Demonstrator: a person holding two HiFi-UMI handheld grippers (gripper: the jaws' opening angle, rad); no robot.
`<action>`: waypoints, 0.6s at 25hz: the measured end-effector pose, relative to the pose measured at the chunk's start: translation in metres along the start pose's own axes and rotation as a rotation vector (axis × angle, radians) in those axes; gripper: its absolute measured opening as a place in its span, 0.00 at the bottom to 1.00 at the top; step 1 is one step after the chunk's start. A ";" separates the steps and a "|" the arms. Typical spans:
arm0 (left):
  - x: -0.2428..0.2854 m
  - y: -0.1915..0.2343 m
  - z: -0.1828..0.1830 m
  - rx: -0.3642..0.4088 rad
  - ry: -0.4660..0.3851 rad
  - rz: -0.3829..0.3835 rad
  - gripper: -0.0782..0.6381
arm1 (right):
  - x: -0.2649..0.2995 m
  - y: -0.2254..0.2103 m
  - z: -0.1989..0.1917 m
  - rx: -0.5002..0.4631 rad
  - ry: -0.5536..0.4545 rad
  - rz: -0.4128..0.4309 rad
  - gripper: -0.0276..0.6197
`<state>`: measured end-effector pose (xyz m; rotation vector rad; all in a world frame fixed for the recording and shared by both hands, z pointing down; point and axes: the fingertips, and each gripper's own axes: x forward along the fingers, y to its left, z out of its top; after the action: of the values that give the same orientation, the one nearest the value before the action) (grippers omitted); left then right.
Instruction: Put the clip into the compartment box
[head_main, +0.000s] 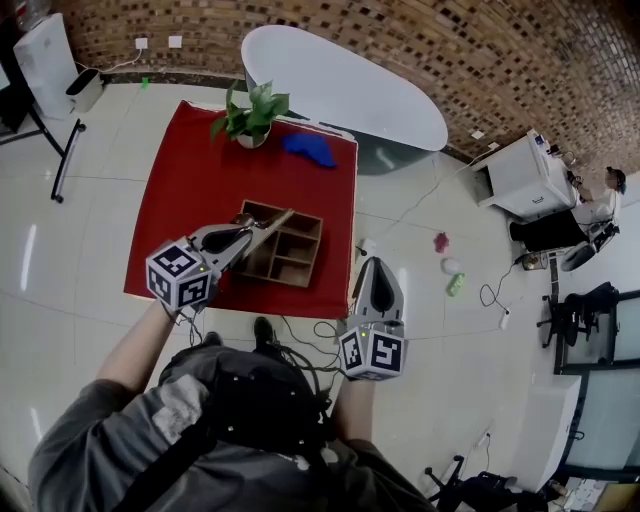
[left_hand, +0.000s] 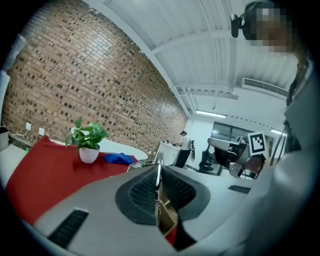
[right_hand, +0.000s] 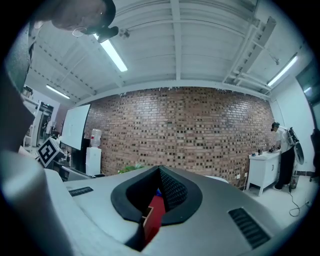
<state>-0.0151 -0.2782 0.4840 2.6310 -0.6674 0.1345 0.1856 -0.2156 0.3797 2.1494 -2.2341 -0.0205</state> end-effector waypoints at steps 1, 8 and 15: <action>0.006 0.003 -0.005 -0.009 0.003 0.024 0.18 | 0.003 -0.007 0.001 0.000 -0.003 0.006 0.07; 0.043 0.011 -0.030 0.021 -0.010 0.108 0.18 | 0.021 -0.054 -0.012 0.019 0.014 0.032 0.07; 0.052 0.016 -0.060 0.019 0.030 0.162 0.19 | 0.037 -0.071 -0.025 0.033 0.026 0.067 0.07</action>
<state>0.0233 -0.2879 0.5543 2.5856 -0.8720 0.2290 0.2561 -0.2553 0.4032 2.0771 -2.3060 0.0467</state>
